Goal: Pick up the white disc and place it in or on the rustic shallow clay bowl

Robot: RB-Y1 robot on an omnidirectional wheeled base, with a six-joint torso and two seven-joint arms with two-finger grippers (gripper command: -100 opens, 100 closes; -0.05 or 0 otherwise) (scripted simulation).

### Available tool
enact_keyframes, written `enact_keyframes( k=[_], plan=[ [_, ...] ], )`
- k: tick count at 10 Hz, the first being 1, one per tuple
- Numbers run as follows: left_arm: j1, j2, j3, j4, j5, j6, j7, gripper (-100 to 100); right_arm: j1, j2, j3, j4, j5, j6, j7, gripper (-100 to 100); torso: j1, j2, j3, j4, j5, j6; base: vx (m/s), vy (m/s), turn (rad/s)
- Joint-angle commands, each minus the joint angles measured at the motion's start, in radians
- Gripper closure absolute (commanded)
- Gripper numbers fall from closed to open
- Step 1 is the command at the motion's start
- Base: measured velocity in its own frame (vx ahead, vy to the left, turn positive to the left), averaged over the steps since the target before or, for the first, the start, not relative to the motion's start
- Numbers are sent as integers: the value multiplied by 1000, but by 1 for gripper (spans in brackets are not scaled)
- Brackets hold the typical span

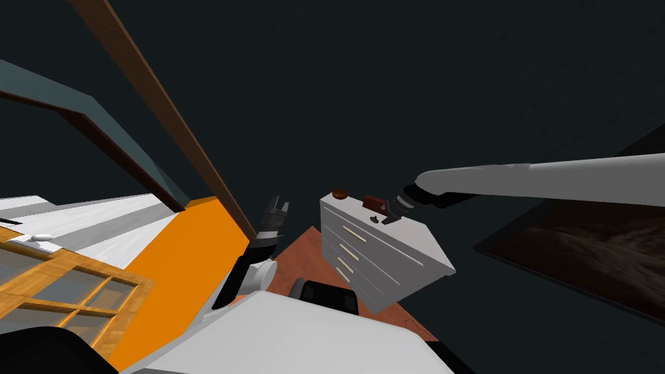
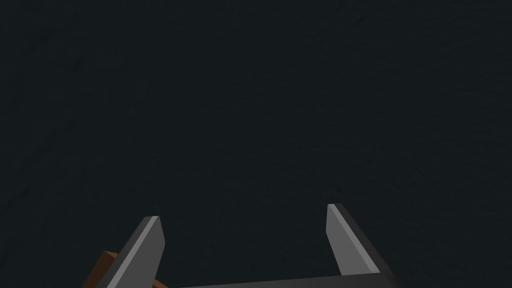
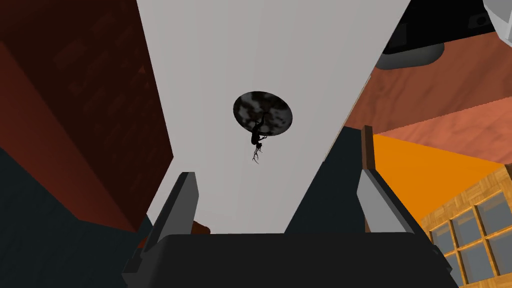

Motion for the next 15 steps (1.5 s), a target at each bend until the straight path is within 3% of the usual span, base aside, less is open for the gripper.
enact_keyframes(
  k=[1,7,8,9,10,11,12,13,15],
  plan=[
    [0,0,0,0,0,0,0,0,25,-50,-12,25,50,-25,-25,-100,0,0,0,0,0,0,73,79,-106],
    [0,0,0,0,0,0,0,0,95,-191,-26,47,147,-86,-75,-100,-1,0,0,0,0,0,49,58,-58],
    [0,0,0,0,0,0,0,0,90,-183,-28,56,137,-76,-67,-100,-2,0,0,0,-1,0,18,16,-10],
    [0,0,0,0,0,0,0,0,92,-185,-28,56,138,-78,-68,0,-4,1,1,0,-1,0,5,1,-2],
    [0,0,0,0,0,0,0,0,118,-186,-20,53,153,-47,-70,-100,-5,2,1,1,-1,0,5,11,8],
    [0,0,0,0,0,0,0,0,133,-187,-15,52,162,-28,-71,-100,-5,3,2,1,-1,0,6,18,5],
    [0,0,0,0,0,0,0,0,121,-186,-18,50,157,-42,-73,-100,-5,3,2,1,-1,0,3,7,-2],
    [0,0,0,0,0,0,0,0,123,-186,-17,50,158,-38,-73,100,-5,3,2,1,-1,0,0,0,0],
    [0,0,0,0,0,0,0,0,122,-186,-18,50,158,-38,-73,100,-6,3,2,1,-2,0,0,0,0]
  ],
)
